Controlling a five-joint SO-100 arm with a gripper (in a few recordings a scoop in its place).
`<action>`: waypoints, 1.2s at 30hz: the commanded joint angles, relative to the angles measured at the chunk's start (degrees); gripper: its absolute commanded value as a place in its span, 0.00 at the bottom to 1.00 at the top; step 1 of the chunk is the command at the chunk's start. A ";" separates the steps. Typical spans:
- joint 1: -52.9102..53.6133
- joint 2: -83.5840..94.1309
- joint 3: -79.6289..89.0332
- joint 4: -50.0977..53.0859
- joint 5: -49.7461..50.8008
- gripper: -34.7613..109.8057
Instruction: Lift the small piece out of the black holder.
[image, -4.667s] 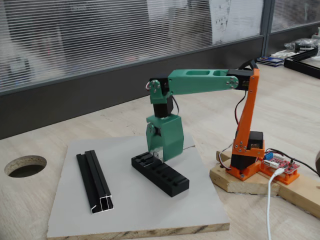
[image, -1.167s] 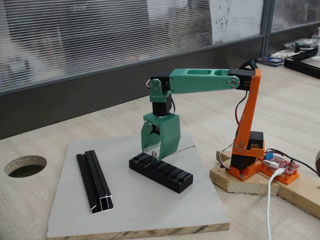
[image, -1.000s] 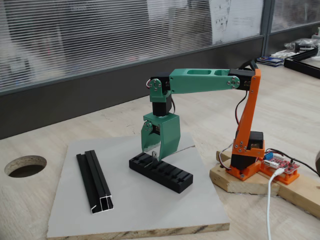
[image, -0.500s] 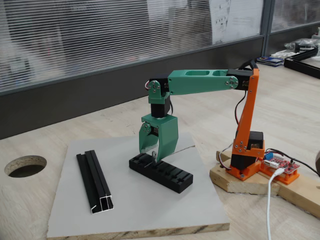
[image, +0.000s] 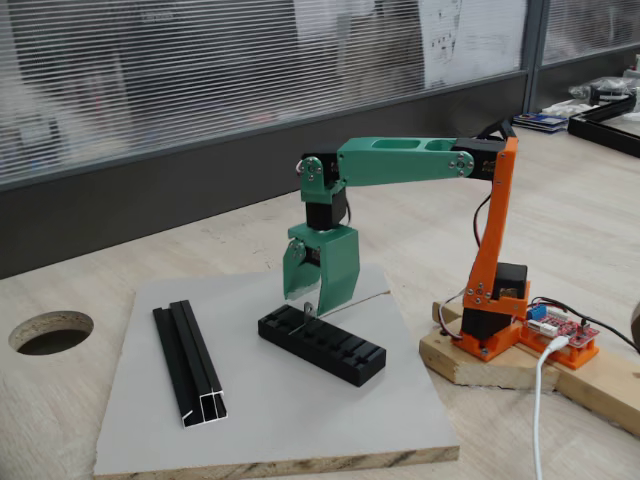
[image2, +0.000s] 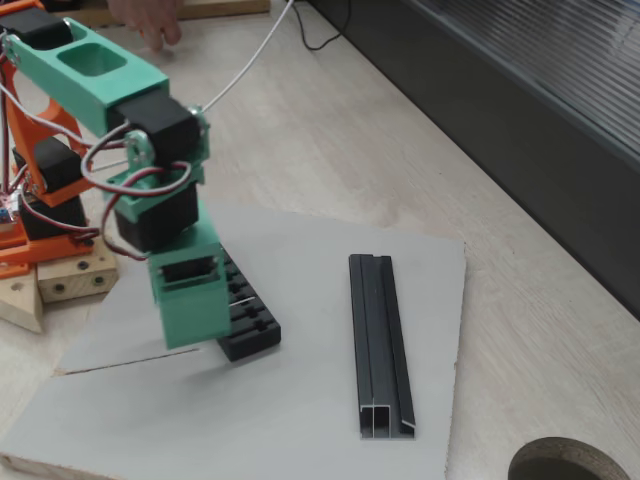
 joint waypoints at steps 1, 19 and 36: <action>1.23 2.02 0.00 0.26 0.18 0.56; 0.88 1.76 0.09 0.18 0.09 0.56; -1.85 1.23 0.09 0.18 0.09 0.56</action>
